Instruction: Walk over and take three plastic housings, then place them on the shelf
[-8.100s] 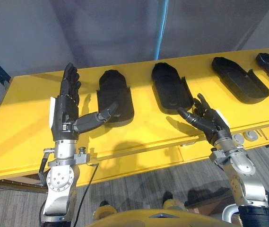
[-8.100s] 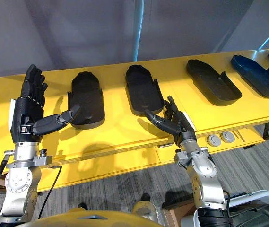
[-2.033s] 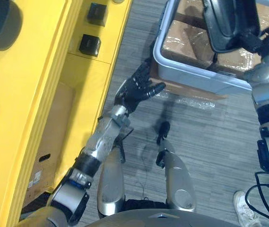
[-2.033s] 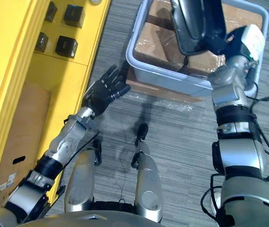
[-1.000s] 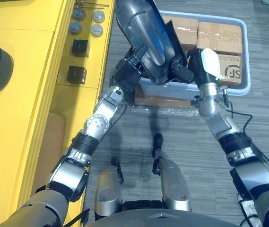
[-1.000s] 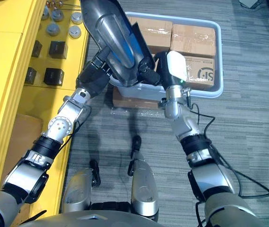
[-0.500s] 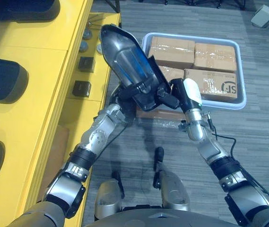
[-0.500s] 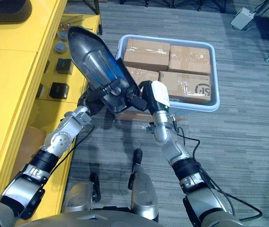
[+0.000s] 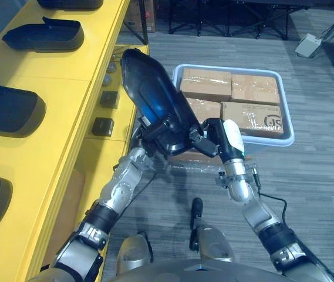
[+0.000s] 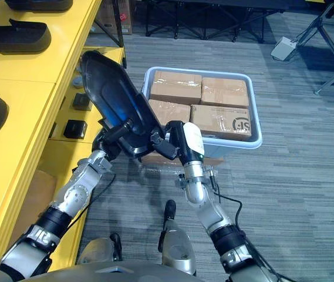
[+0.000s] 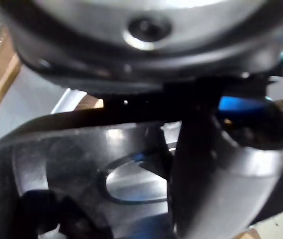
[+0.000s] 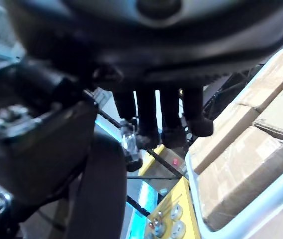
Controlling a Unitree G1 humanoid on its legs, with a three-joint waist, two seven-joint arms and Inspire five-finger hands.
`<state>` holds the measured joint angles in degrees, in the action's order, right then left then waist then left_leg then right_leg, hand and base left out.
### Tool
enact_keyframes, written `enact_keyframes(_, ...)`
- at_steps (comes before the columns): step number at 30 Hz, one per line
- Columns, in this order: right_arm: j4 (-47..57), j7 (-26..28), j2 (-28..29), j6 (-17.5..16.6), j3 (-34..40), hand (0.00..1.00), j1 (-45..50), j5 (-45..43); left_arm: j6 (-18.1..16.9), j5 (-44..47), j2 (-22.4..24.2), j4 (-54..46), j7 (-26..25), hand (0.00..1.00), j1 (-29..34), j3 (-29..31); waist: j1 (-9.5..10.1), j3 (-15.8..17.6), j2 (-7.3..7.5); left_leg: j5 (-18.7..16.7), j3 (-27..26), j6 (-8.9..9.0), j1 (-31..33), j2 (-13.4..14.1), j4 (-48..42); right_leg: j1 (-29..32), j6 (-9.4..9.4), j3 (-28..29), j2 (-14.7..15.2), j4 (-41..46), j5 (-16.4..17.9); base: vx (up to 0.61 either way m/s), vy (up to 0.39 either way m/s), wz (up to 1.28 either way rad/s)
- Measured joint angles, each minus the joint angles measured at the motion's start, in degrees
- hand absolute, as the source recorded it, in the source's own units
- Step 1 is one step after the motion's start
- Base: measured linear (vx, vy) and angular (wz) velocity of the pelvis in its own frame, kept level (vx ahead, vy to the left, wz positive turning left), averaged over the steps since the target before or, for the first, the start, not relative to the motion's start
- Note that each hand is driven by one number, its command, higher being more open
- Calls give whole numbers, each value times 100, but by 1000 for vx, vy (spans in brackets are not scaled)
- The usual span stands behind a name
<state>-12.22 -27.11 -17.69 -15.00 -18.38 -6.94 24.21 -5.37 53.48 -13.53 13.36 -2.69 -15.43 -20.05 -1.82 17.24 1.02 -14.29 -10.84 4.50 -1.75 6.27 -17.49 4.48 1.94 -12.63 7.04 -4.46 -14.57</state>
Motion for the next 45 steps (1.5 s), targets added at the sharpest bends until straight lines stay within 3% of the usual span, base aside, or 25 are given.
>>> enact_keyframes(4, 426, -86, 123, -355, 126, 100, 486, -52, -313, -380, 174, -618, -62, 0, 497, 99, 33, -47, 19, -8, 4, -9, -55, -11, 5, -56, 3, -47, 14, 0, 3, -5, 4, 1)
enact_keyframes(7, 566, -41, 282, -693, 127, 100, 815, -263, -449, -809, 582, -1105, -335, 0, 797, 176, 76, -123, 12, -19, 33, -16, -66, -9, 1, -106, 7, -117, 23, -1, 23, -24, 6, 5)
enact_keyframes(9, 636, 105, 282, -943, 148, 100, 1070, -443, -561, -1510, 818, -1459, -618, 0, 985, 351, 104, -206, -13, -23, 70, -18, -75, -2, -1, -143, 6, -168, 22, -2, 81, -14, -5, 7)
enact_keyframes(12, 912, 325, 285, -1025, 199, 100, 1325, -918, -617, -2558, 826, -1842, -1071, 0, 1246, 582, 134, -311, -82, -35, 110, -37, -64, 13, 2, -148, 14, -203, 12, -2, 96, -7, -10, 7)
enact_keyframes(16, 1535, 964, 360, -1211, 724, 100, 1685, -2426, -834, -4383, 827, -2311, -1993, 0, 1866, 1391, 166, -402, -166, -19, 176, 0, -55, 31, 9, -170, 17, -260, 0, -3, 126, 7, -5, 8)
enact_keyframes(20, 1808, 1663, 534, -1368, 1387, 100, 1992, -4037, -849, -6031, 798, -2739, -2783, 0, 2428, 2038, 193, -532, -143, -20, 186, 0, -37, 29, 30, -166, 15, -262, 0, -4, 128, 6, 9, 4)
enact_keyframes(23, 1935, 2039, 649, -1377, 1666, 100, 2337, -4779, -927, -6625, 763, -3197, -3196, 0, 2686, 2185, 199, -585, -140, -20, 163, 0, -42, 23, 70, -143, 14, -245, 1, -4, 131, 10, 10, -1)
enact_keyframes(24, 1944, 2295, 718, -1362, 1799, 100, 2521, -5084, -1129, -6782, 754, -3363, -3349, 0, 2755, 2239, 174, -605, -165, -21, 146, -1, -47, 22, 86, -135, -1, -235, 0, -4, 148, 22, 21, -6)
enact_keyframes(29, 1922, 2687, 775, -1012, 2117, 100, 2881, -5398, -1762, -6685, 776, -3838, -3334, 0, 2963, 2239, 137, -685, -297, 2, 67, -18, -65, 14, 197, -51, -9, -163, -9, -3, 168, 14, 13, -10)
enact_keyframes(31, 1907, 2735, 840, -906, 2257, 100, 2884, -5444, -1867, -6551, 819, -3919, -3279, 0, 3027, 2241, 141, -716, -349, 32, 123, -27, -63, 13, 232, -70, -31, -230, -7, -3, 211, 11, 0, 11)
enact_keyframes(36, 1902, 2828, 906, -906, 2181, 100, 2838, -5437, -1857, -6193, 1027, -4046, -3230, 0, 3481, 2566, 206, -716, -377, 172, 621, -205, -8, -2, 284, -316, -38, -750, 29, -4, 357, -2, -38, 54)
enact_keyframes(39, 1822, 2756, 908, -907, 1900, 100, 2708, -5321, -1831, -5716, 1345, -4047, -3221, 0, 3795, 3041, 440, -715, -377, 334, 968, -452, 90, -68, 414, -471, -2, -1212, 126, -10, 456, -22, -56, 85)
enact_keyframes(41, 1667, 2472, 905, -905, 1718, 100, 2547, -4867, -1835, -5291, 1550, -4056, -3160, 0, 4007, 3292, 604, -711, -384, 525, 1027, -672, 149, -123, 500, -678, 83, -1642, 259, -10, 544, -15, -21, 109)
enact_keyframes(45, 1628, 1679, 907, -765, 1603, 100, 2299, -4475, -2080, -5089, 1659, -4103, -2984, 0, 4294, 3368, 688, -719, -422, 648, 603, -853, 298, -76, 498, -1044, 248, -2304, 494, -37, 669, -29, 64, 130)
